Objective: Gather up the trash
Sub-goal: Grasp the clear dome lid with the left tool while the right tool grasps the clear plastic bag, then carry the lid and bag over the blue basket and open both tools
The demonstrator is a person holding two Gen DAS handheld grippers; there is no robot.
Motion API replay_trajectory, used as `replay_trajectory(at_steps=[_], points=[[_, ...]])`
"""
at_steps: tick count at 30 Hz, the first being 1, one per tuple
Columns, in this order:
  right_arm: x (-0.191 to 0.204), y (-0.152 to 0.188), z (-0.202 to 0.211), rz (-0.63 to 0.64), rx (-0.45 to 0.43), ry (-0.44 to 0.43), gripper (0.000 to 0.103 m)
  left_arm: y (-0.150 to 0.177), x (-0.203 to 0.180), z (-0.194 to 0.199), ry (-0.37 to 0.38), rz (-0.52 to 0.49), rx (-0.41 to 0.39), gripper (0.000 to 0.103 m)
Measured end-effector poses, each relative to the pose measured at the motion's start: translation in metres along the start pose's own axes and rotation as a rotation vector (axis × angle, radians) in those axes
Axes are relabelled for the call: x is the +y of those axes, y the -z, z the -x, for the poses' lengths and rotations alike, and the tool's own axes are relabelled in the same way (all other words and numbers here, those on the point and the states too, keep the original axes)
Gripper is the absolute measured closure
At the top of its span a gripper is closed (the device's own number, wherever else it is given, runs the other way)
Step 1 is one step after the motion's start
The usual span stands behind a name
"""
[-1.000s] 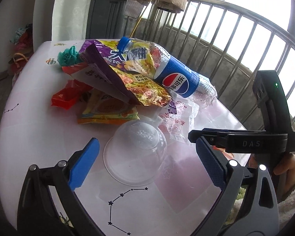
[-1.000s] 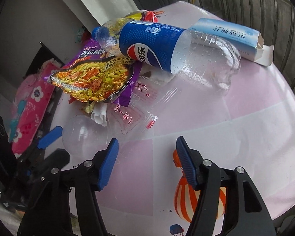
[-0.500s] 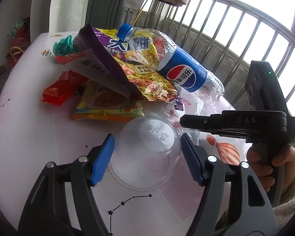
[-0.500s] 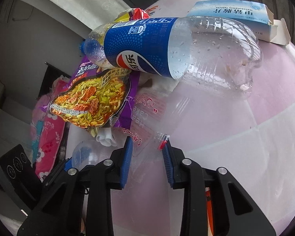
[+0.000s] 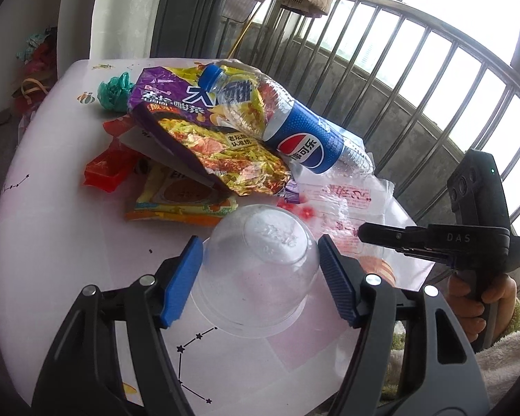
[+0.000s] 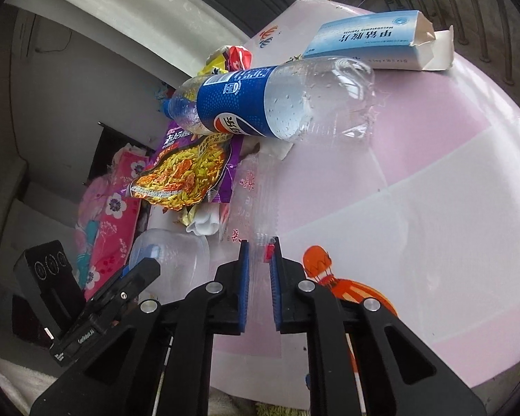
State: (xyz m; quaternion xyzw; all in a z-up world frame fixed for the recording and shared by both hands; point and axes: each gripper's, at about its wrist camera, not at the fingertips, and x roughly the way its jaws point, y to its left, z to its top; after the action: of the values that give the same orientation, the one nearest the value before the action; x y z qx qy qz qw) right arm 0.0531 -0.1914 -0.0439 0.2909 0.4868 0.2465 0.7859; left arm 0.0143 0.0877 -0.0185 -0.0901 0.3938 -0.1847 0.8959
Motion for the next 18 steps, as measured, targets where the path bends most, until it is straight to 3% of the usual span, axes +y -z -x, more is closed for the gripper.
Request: replay_trajectory(at_steps=[5, 10, 15, 18], points=[[-0.007, 0.007, 0.039, 0.009, -0.056, -0.034, 0.094, -0.013, -0.023, 0.007, 0.043, -0.034, -0.011, 0.039], [-0.010, 0.008, 0.090, 0.044, -0.175, -0.059, 0.094, -0.038, -0.064, -0.003, 0.122, -0.115, -0.003, 0.039], [-0.026, 0.008, 0.137, 0.036, -0.348, 0.036, 0.094, -0.075, -0.121, -0.026, 0.255, -0.209, 0.020, 0.039], [-0.057, 0.006, 0.163, -0.060, -0.475, 0.119, 0.094, -0.099, -0.165, -0.058, 0.332, -0.258, 0.089, 0.039]])
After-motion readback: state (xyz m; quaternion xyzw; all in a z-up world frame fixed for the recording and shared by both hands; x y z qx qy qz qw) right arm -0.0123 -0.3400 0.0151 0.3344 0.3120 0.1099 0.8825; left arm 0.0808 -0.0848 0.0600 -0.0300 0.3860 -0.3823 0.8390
